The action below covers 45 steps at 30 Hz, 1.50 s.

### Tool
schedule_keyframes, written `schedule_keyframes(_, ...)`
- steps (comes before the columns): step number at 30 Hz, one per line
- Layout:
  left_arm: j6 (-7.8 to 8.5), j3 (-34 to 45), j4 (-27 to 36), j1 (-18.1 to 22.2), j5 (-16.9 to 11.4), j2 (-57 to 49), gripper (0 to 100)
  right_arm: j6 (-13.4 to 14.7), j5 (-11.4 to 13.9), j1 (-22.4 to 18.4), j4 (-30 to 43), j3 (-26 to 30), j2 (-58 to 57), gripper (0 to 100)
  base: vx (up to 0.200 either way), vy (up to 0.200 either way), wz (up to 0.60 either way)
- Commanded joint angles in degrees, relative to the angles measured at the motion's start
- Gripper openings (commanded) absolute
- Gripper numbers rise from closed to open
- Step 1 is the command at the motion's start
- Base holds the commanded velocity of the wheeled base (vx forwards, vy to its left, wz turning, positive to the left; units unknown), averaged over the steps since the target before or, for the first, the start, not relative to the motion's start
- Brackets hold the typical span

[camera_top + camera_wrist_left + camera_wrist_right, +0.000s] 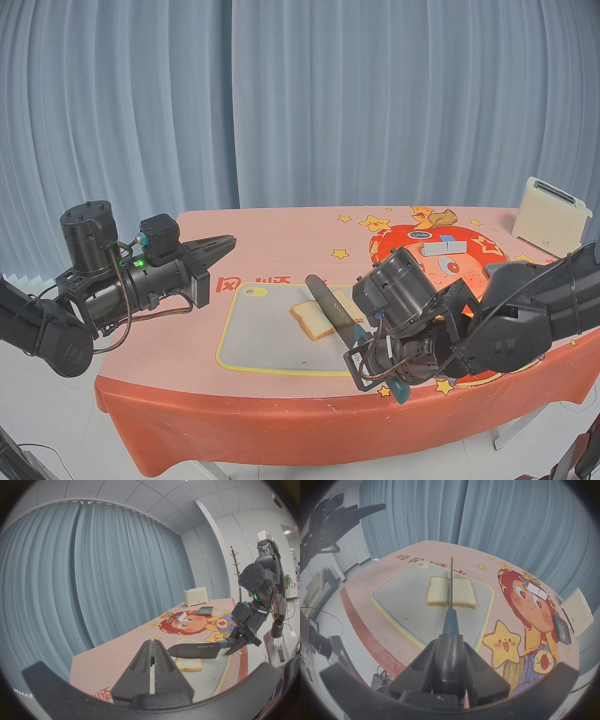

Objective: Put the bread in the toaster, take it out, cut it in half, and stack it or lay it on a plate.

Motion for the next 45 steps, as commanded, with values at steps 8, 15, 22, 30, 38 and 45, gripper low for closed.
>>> schedule_keyframes(8,0.06,-1.04,-0.30,-3.24,0.01,4.41,0,-0.16,0.06,1.46,-0.42,-0.92,-0.50,0,0.000,0.000,0.00)
schedule_keyframes(15,-0.11,-2.36,-0.22,-4.91,0.10,5.99,0,-0.16,2.69,1.55,-0.42,-1.97,-0.32,0,0.000,0.000,0.00)
schedule_keyframes(22,-0.29,-7.72,0.57,-6.76,0.19,11.18,0,-0.07,3.31,2.17,0.10,-2.41,-0.06,0,0.000,0.000,0.00)
schedule_keyframes(30,-0.03,-24.42,4.09,-6.84,0.63,22.60,0,-0.07,3.22,2.34,0.10,-2.24,0.20,0,0.000,0.000,0.00)
schedule_keyframes(38,0.32,-26.44,5.67,-9.04,1.94,27.44,0,-0.07,3.22,2.25,0.19,-2.15,0.12,0,0.000,0.000,0.00)
schedule_keyframes(45,1.73,-24.94,5.32,-8.78,2.12,28.40,0,-0.07,2.87,2.25,0.10,-2.06,0.20,0,0.000,0.000,0.00)
